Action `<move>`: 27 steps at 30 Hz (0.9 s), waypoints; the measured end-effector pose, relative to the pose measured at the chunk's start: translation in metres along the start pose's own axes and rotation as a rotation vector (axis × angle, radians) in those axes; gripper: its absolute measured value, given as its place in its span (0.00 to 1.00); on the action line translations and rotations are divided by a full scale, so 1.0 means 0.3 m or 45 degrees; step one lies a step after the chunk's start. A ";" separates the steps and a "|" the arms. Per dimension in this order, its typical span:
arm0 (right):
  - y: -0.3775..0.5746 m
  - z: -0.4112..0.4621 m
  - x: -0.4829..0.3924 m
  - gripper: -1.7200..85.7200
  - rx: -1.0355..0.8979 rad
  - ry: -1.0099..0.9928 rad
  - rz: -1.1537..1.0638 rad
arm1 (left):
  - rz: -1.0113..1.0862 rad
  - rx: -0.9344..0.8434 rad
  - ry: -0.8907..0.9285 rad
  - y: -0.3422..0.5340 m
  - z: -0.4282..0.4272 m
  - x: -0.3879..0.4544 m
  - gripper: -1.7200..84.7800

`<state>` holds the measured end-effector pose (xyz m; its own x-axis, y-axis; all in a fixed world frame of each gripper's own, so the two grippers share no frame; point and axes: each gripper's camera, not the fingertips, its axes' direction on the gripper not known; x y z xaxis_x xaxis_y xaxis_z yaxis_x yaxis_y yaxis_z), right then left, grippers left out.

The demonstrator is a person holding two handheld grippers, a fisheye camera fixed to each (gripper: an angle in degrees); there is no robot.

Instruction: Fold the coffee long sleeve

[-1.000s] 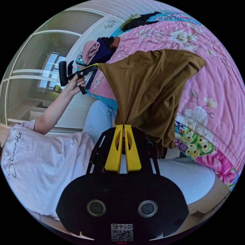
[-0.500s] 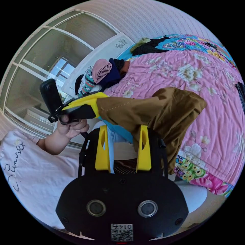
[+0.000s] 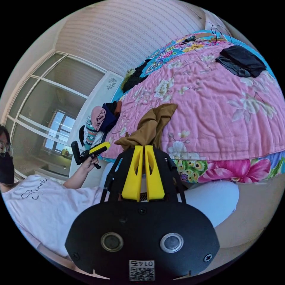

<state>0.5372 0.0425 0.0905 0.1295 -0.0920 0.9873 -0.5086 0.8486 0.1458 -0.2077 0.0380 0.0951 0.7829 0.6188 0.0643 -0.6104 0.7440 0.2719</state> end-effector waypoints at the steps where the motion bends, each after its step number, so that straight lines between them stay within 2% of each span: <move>1: -0.008 -0.010 -0.004 0.02 -0.002 0.003 0.000 | 0.025 0.019 0.026 -0.028 0.007 0.002 0.09; 5: -0.030 -0.021 -0.039 0.02 -0.024 0.003 -0.020 | 0.139 0.013 0.094 -0.159 0.073 0.043 0.12; 9: -0.040 -0.042 -0.108 0.02 -0.036 0.007 -0.035 | -0.017 -0.103 0.216 -0.328 0.257 0.035 0.16; 11: -0.040 -0.058 -0.148 0.02 -0.036 0.028 -0.045 | -0.155 -0.233 0.347 -0.369 0.352 0.014 0.14; 13: -0.039 -0.094 -0.205 0.02 -0.025 0.093 -0.066 | -0.347 -0.349 0.529 -0.364 0.424 -0.029 0.02; 16: -0.047 -0.139 -0.267 0.02 0.001 0.161 -0.107 | -0.360 -0.186 0.631 -0.328 0.348 -0.067 0.01; 20: -0.069 -0.175 -0.343 0.02 0.034 0.150 -0.157 | -0.197 -0.043 0.563 -0.287 0.181 -0.084 0.01; 23: -0.074 -0.256 -0.442 0.02 0.149 0.125 -0.202 | -0.137 0.126 0.540 -0.250 -0.006 -0.107 0.01; 27: -0.056 -0.491 -0.696 0.02 0.364 0.176 -0.409 | -0.008 0.510 0.554 -0.193 -0.404 -0.121 0.01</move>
<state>0.6441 0.1242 -0.1275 0.4216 -0.2405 0.8743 -0.6361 0.6087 0.4741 -0.2155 0.0031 -0.0394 0.6133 0.7241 -0.3156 -0.4467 0.6475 0.6175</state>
